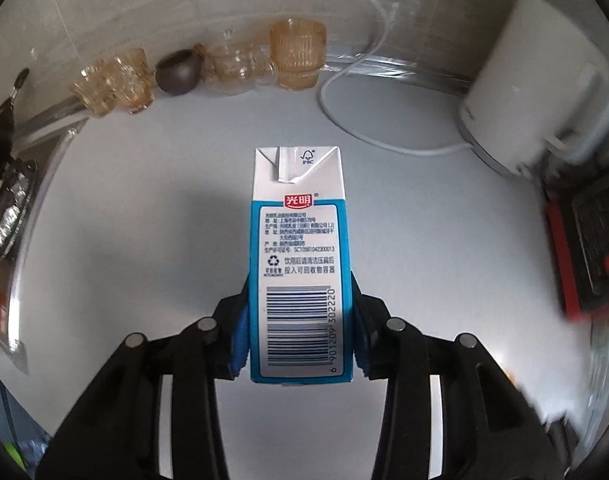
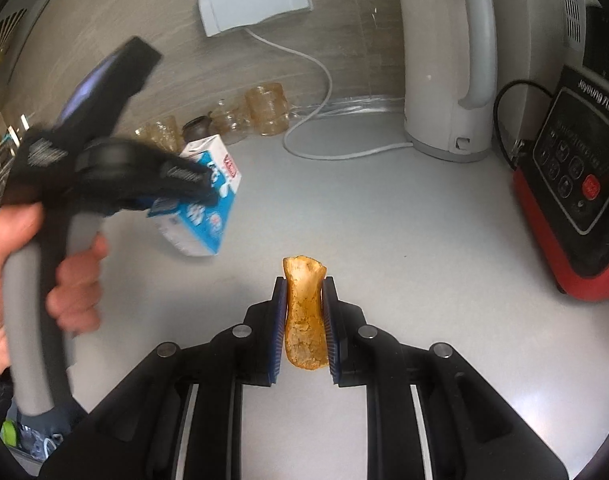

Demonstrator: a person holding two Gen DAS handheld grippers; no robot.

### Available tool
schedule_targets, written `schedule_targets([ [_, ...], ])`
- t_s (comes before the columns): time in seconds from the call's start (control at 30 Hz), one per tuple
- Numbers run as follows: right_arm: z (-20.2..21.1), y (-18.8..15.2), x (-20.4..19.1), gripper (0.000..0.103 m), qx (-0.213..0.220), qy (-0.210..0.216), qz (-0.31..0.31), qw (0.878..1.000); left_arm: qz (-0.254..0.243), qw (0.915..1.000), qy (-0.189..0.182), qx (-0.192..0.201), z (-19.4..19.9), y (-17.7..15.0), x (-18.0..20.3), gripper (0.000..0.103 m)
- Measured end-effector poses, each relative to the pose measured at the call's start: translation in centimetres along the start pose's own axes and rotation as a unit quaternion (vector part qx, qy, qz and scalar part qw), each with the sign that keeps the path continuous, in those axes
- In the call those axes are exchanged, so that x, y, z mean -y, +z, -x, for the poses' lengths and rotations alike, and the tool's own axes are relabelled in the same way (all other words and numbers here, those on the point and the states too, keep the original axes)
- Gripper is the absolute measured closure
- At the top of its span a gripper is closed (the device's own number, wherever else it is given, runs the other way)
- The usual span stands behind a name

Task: Collect trash
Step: 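Grasp the blue-and-white milk carton with the left tool while the right tool holds the peel, then carry the milk carton and orange peel over the green basket with both tools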

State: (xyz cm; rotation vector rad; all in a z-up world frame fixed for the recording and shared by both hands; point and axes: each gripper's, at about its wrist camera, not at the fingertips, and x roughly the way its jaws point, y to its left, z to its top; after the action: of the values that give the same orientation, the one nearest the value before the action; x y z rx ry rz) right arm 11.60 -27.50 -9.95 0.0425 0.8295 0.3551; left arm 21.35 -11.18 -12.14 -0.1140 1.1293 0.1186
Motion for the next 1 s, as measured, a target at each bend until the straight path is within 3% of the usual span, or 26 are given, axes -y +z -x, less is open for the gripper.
schedule_targets([
  [0.27, 4.4, -4.6, -6.9, 0.084, -0.005, 0.009, -0.021, 1.0, -0.076, 0.997, -0.013, 0.009, 6.5, -9.5, -6.1, 0.063],
  [0.43, 7.5, -9.4, -12.2, 0.084, -0.015, 0.001, -0.028, 0.999, -0.126, 0.991, -0.044, -0.014, 8.9, -18.0, -11.0, 0.063],
  [0.67, 10.4, -16.4, -18.2, 0.084, -0.034, -0.015, -0.055, 0.998, -0.177, 0.9788, -0.086, -0.055, 9.4, -28.3, -15.5, 0.063],
  [0.9, 9.6, -22.5, -21.9, 0.084, -0.072, -0.015, -0.065, 0.995, -0.189, 0.9754, -0.095, -0.061, 9.7, -32.5, -18.5, 0.063],
  [0.97, 8.8, -23.7, -22.6, 0.078, -0.089, -0.016, -0.059, 0.994, -0.191, 0.9753, -0.092, -0.061, 9.8, -33.1, -19.2, 0.063],
  [1.0, 8.6, -24.1, -22.8, 0.065, -0.092, -0.019, -0.057, 0.994, -0.192, 0.9753, -0.092, -0.061, 9.9, -33.3, -19.4, 0.063],
])
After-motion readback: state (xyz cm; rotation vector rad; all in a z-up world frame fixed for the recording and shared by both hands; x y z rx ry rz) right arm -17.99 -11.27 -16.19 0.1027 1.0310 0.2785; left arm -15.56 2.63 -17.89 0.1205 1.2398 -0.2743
